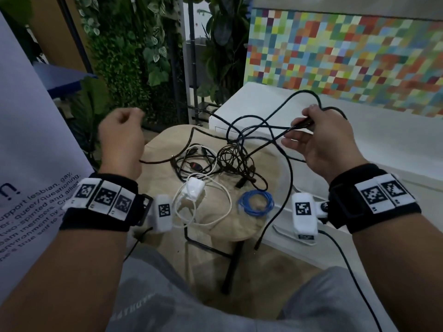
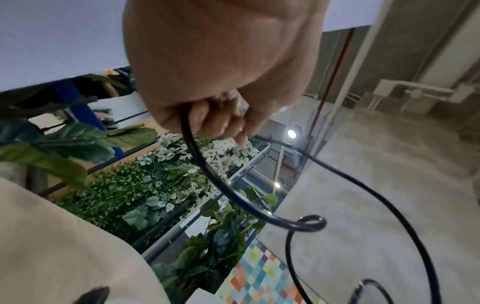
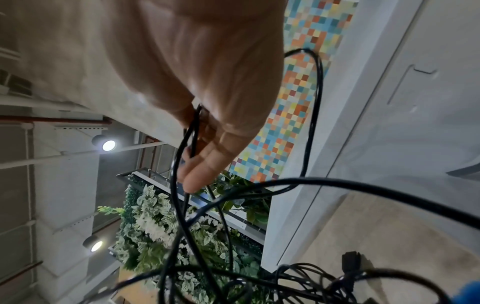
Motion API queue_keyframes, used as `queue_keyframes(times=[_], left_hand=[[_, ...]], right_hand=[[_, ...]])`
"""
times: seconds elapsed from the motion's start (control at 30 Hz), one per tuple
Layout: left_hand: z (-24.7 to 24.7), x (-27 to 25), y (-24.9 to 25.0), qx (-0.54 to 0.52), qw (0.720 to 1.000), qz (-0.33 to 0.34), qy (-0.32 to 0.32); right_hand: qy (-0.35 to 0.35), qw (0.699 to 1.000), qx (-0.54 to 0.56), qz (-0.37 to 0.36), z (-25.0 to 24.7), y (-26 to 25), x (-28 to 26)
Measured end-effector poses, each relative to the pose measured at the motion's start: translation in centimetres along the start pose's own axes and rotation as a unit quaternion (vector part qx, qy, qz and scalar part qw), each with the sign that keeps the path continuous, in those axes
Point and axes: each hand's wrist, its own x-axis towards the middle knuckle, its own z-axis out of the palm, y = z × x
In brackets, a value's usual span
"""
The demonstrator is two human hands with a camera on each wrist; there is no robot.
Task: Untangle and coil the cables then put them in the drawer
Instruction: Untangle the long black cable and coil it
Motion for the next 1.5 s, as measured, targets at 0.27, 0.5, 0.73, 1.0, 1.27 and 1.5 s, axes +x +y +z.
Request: queue_keyframes(times=[0.27, 0.5, 0.73, 1.0, 1.27, 1.5], left_hand=[[1.0, -2.9, -1.0, 0.123, 0.978, -0.038, -0.162], [2.3, -7.3, 2.3, 0.170, 0.923, 0.265, -0.221], [4.2, -7.9, 1.7, 0.362, 0.836, 0.270, -0.312], [3.4, -7.9, 0.1, 0.353, 0.831, 0.177, -0.392], [3.5, -7.0, -2.2, 0.263, 0.891, 0.136, -0.344], [2.7, -5.8, -3.4, 0.197, 0.940, 0.166, -0.225]], right_hand=[[-0.106, 0.990, -0.091, -0.023, 3.3, 0.8, -1.6], [-0.152, 0.982, -0.113, -0.029, 5.1, 0.1, -2.3], [-0.174, 0.979, -0.090, -0.051, 5.5, -1.1, -3.0], [-0.174, 0.981, -0.078, -0.040, 4.5, 0.0, -2.4], [-0.173, 0.967, -0.180, -0.057, 4.2, 1.3, -1.2], [-0.141, 0.930, -0.338, -0.021, 1.3, 4.9, 0.0]])
